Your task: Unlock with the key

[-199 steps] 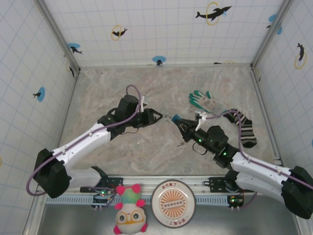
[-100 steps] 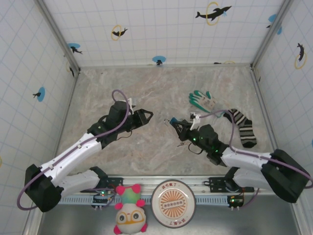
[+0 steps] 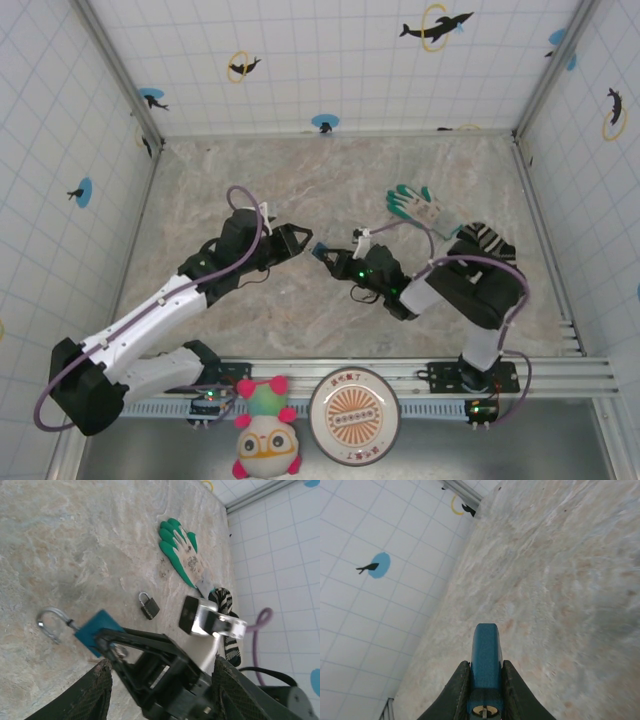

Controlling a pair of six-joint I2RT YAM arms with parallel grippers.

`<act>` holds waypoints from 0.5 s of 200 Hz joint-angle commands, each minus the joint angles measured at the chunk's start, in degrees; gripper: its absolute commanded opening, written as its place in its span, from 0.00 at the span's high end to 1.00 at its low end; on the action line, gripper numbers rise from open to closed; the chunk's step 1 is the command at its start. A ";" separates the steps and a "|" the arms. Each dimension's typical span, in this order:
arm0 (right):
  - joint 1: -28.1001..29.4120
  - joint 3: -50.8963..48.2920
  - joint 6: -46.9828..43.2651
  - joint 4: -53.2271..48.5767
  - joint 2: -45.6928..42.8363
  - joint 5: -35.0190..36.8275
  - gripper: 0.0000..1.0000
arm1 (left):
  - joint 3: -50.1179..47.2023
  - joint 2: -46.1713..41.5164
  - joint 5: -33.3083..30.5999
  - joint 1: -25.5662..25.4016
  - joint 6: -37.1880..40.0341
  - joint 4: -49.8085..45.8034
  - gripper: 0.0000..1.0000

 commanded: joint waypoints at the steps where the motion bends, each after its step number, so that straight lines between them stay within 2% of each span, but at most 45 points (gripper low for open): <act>1: 0.65 4.76 7.14 12.76 5.39 -2.54 1.00 | -1.04 -0.92 -0.21 0.29 -0.54 0.83 0.45; 100: 2.02 12.22 7.24 -0.51 11.56 -3.24 1.00 | -1.65 -0.59 -0.24 0.29 -1.05 1.36 0.45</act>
